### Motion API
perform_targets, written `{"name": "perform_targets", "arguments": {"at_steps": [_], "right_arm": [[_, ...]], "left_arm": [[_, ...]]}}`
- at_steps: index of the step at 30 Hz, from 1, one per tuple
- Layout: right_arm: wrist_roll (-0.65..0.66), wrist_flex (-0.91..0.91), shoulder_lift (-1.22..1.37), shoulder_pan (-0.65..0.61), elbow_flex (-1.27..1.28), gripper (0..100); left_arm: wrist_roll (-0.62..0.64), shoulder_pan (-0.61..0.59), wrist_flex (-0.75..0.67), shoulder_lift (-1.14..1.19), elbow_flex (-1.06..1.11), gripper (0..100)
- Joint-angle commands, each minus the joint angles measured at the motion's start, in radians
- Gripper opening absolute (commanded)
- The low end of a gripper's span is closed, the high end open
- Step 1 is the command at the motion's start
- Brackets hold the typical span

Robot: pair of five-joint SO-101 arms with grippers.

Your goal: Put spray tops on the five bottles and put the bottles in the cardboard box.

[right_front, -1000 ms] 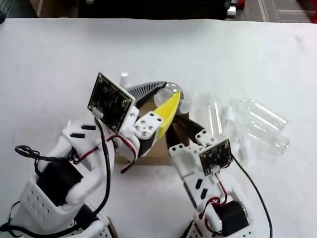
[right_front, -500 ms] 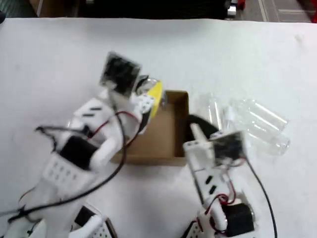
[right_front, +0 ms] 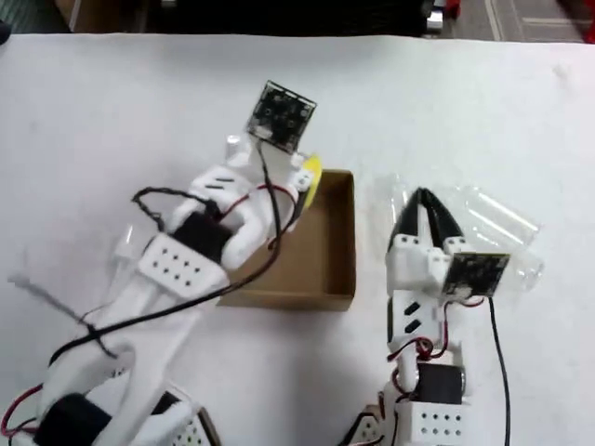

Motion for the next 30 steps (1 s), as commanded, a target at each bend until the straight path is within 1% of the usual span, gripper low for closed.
{"name": "perform_targets", "arguments": {"at_steps": [1, 12, 14, 19, 21, 24, 30], "right_arm": [[0.029, -0.035, -0.004, -0.015, 0.012, 1.5], [0.035, -0.035, -0.001, -0.021, 0.017, 1.5], [0.035, -0.035, -0.001, -0.022, 0.017, 1.5], [0.038, -0.033, -0.001, -0.045, 0.017, 1.5], [0.072, -0.033, 0.001, -0.062, 0.020, 1.5], [0.101, -0.019, -0.001, -0.076, 0.021, 1.5], [0.100, -0.018, -0.002, -0.076, 0.021, 1.5]], "left_arm": [[-0.041, 0.001, -0.049, 0.056, -0.005, 2], [-0.043, -0.053, -0.048, 0.087, -0.002, 2], [-0.041, -0.065, -0.058, 0.087, 0.017, 2], [-0.037, -0.077, -0.175, 0.087, 0.089, 2], [-0.037, -0.077, -0.206, 0.087, 0.109, 2], [-0.037, -0.077, -0.210, 0.087, 0.115, 2], [-0.038, -0.077, -0.203, 0.088, 0.115, 2]]}}
